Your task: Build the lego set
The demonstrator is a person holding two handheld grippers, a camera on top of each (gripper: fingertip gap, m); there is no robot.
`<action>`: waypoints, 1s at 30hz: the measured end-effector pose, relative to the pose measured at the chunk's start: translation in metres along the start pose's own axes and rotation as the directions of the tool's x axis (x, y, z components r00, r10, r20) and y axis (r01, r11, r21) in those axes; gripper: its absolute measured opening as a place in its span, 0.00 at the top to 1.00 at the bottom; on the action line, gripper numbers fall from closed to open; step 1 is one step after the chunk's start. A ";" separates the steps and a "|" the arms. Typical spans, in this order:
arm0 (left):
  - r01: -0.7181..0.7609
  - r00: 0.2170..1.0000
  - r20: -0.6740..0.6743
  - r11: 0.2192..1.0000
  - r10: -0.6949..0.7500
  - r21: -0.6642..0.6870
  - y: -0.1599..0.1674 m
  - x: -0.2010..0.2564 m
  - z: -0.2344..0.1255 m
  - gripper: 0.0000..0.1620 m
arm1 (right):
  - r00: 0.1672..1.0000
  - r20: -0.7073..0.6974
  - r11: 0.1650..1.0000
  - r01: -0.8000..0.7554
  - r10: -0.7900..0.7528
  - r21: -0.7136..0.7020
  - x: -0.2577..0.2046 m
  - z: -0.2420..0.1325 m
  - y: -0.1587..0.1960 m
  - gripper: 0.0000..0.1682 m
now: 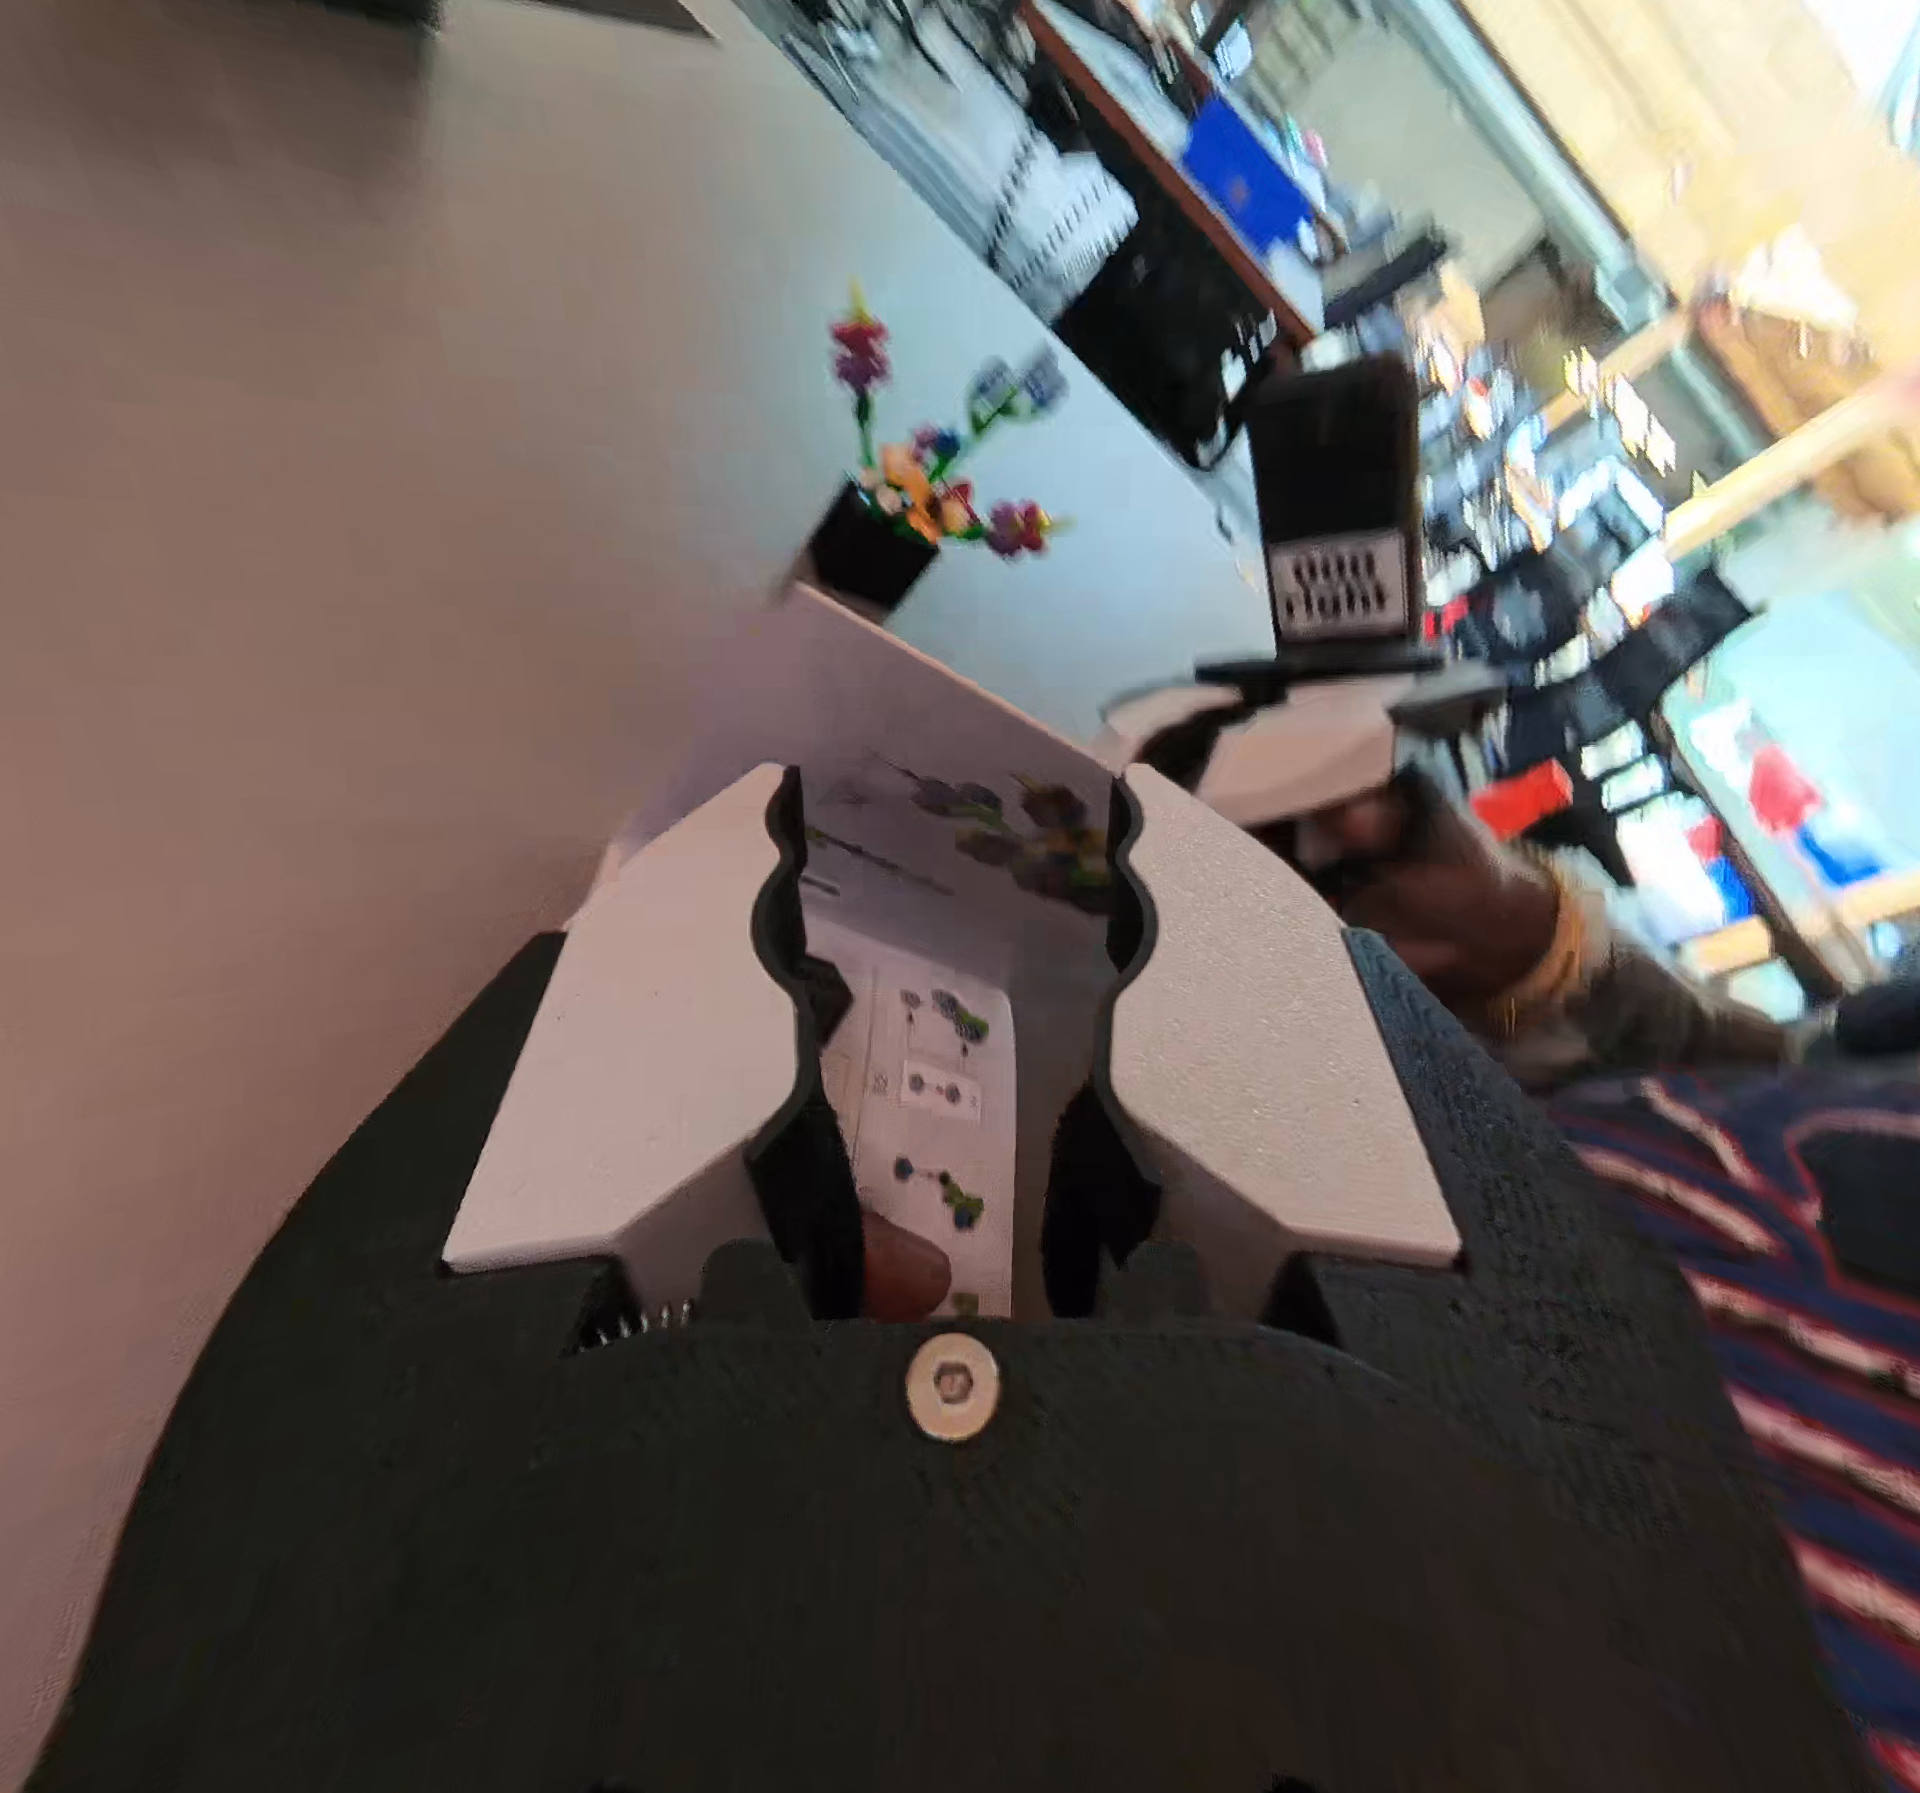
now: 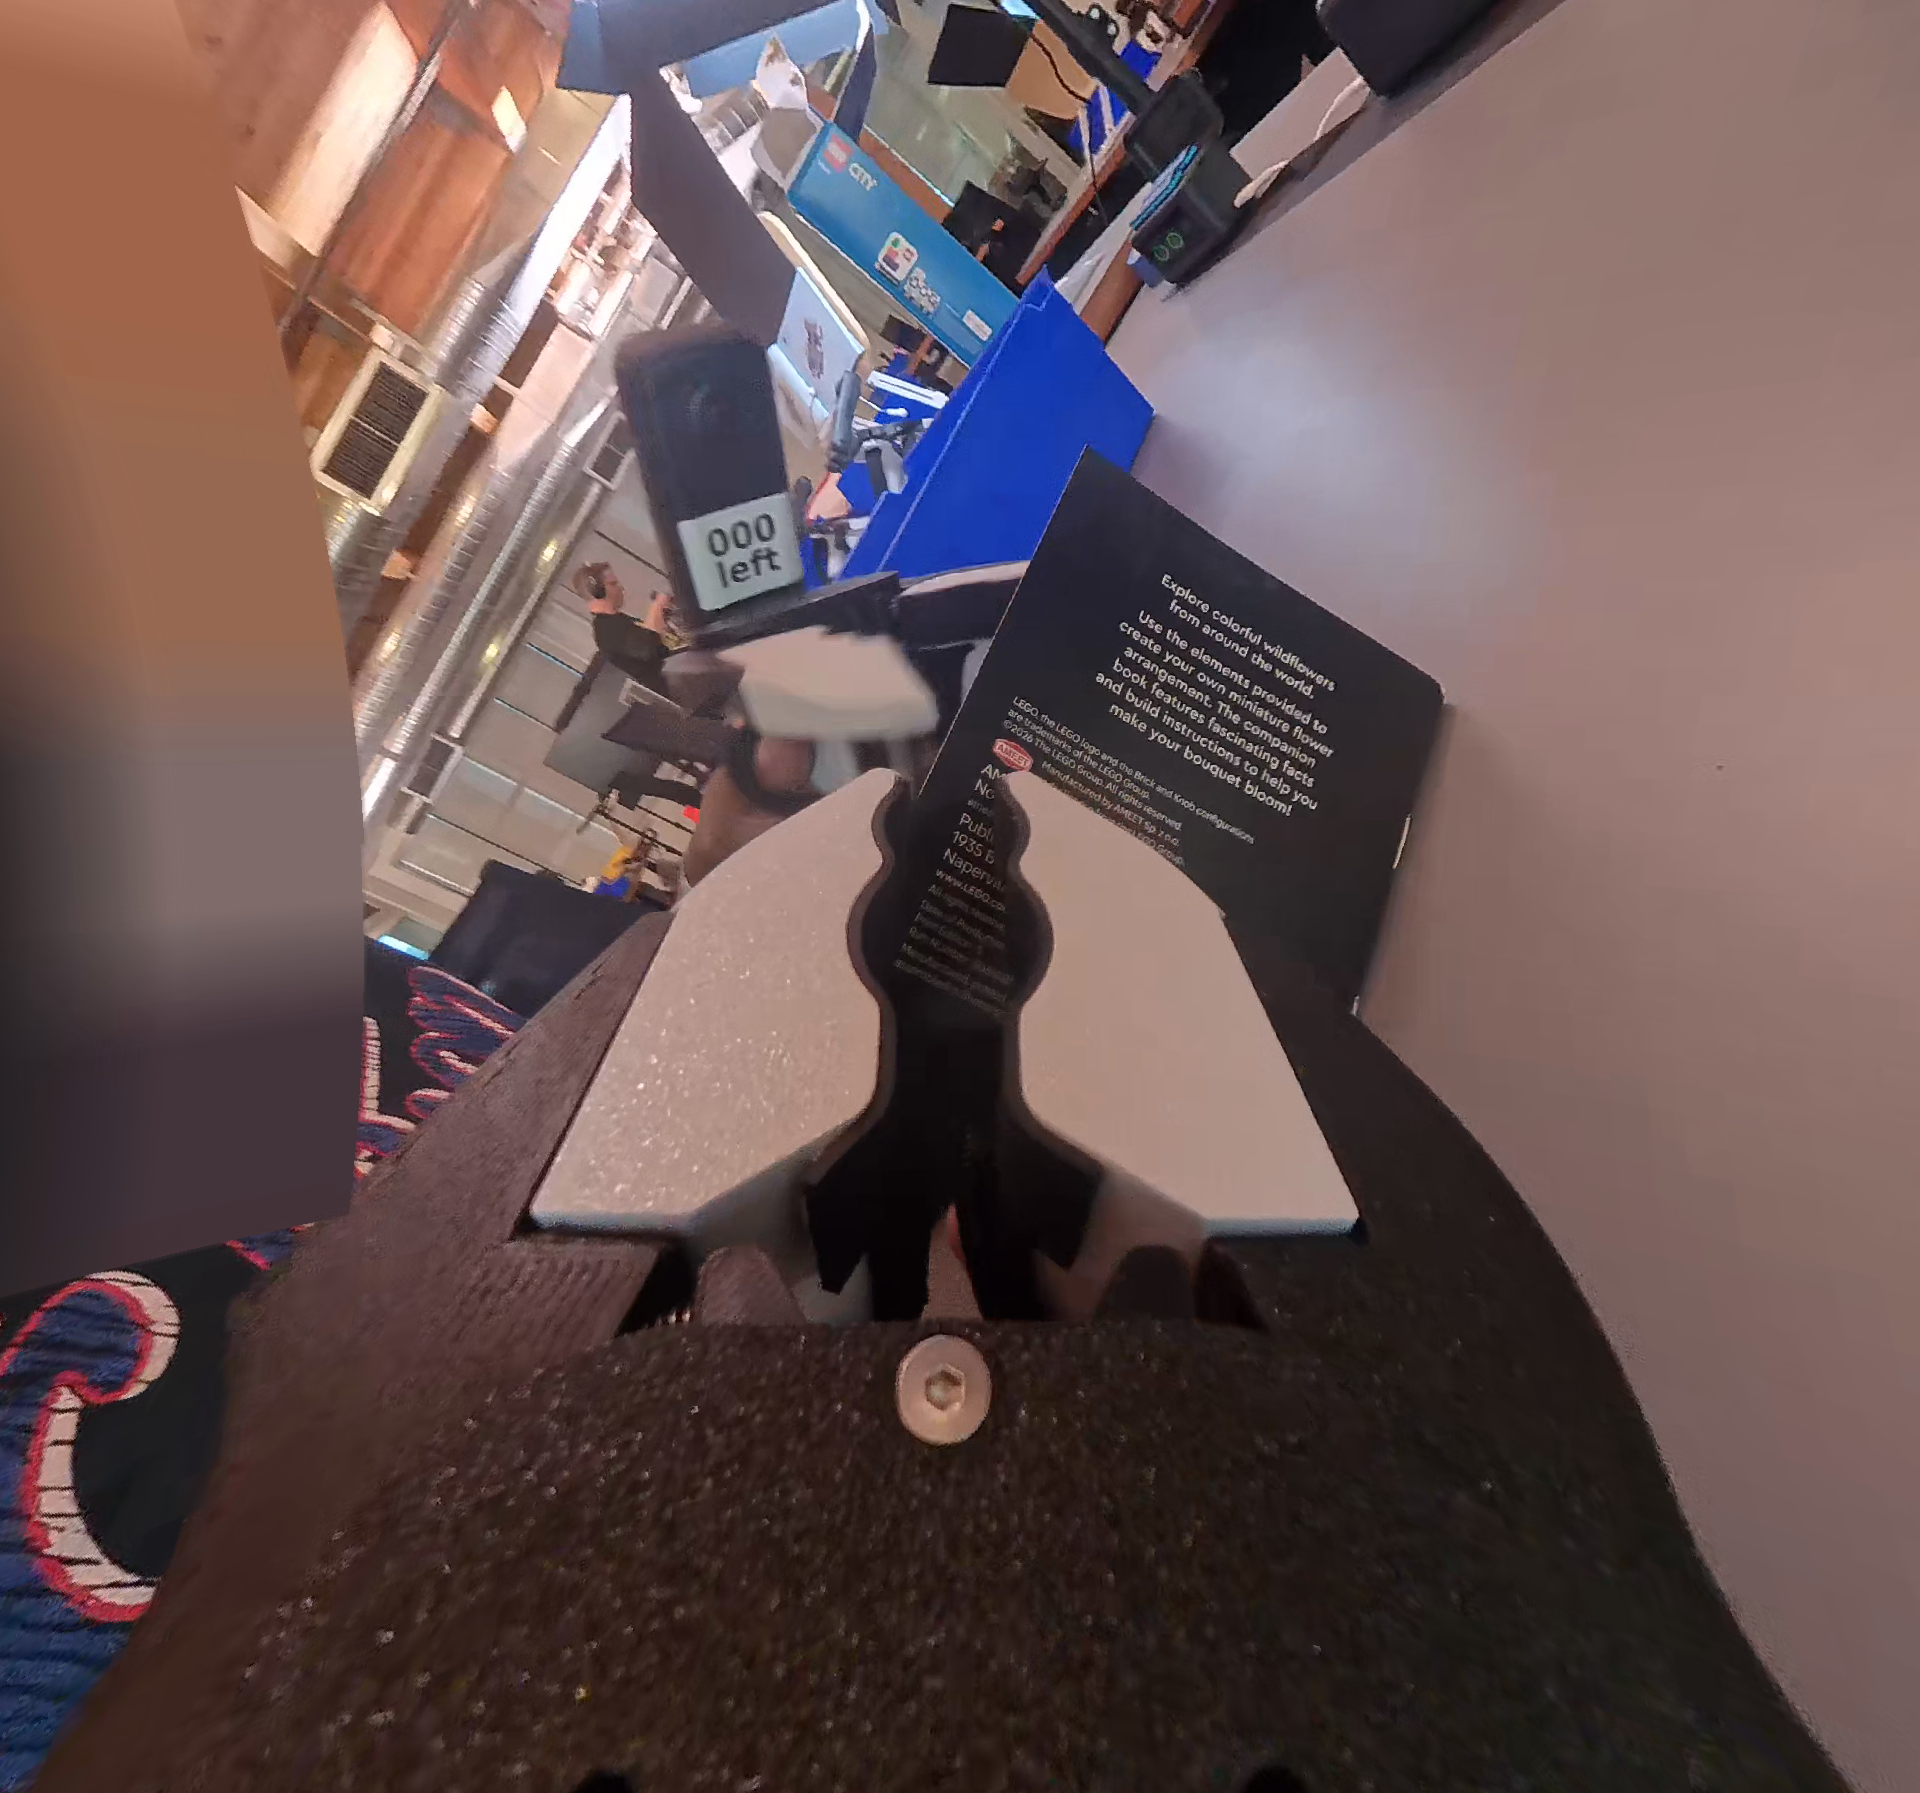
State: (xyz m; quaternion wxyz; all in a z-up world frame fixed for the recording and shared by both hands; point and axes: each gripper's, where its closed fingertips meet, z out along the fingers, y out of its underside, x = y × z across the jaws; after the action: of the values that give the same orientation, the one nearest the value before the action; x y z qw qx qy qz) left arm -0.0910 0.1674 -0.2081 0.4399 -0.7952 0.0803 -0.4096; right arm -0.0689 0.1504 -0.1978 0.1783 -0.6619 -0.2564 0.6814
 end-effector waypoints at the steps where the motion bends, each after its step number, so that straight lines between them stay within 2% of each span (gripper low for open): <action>1: 0.049 0.998 0.023 0.997 -0.050 0.056 -0.007 -0.006 -0.001 0.66 | 1.000 0.014 1.000 -0.022 0.022 0.009 0.000 0.000 0.000 0.91; 6: 0.141 0.986 0.060 0.967 -0.157 0.214 -0.021 -0.017 0.004 0.65 | 0.991 0.080 0.993 -0.107 0.104 0.044 -0.002 0.003 0.004 0.91; 10: 0.155 0.979 0.086 0.948 -0.186 0.279 -0.020 -0.022 0.005 0.66 | 0.988 0.094 0.991 -0.128 0.123 0.049 -0.001 0.003 0.002 0.91; 14: 0.195 0.974 0.049 0.923 -0.223 0.332 -0.022 -0.023 0.002 0.67 | 0.991 0.084 0.993 -0.110 0.107 0.032 -0.001 0.003 0.001 0.91; 27: 0.168 0.979 0.063 0.947 -0.192 0.275 -0.007 -0.020 -0.010 0.65 | 0.997 0.027 0.992 -0.078 0.075 0.104 0.006 -0.010 -0.011 0.93; 30: 0.161 0.981 0.069 0.956 -0.183 0.244 0.001 -0.018 -0.016 0.64 | 0.997 -0.032 0.992 -0.064 0.068 0.111 0.015 -0.012 -0.010 0.97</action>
State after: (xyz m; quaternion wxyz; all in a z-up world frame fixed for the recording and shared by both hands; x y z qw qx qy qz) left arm -0.1140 0.1655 -0.2144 0.4977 -0.7587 -0.0590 -0.4163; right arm -0.0587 0.1683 -0.2036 0.1966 -0.6714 -0.1932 0.6880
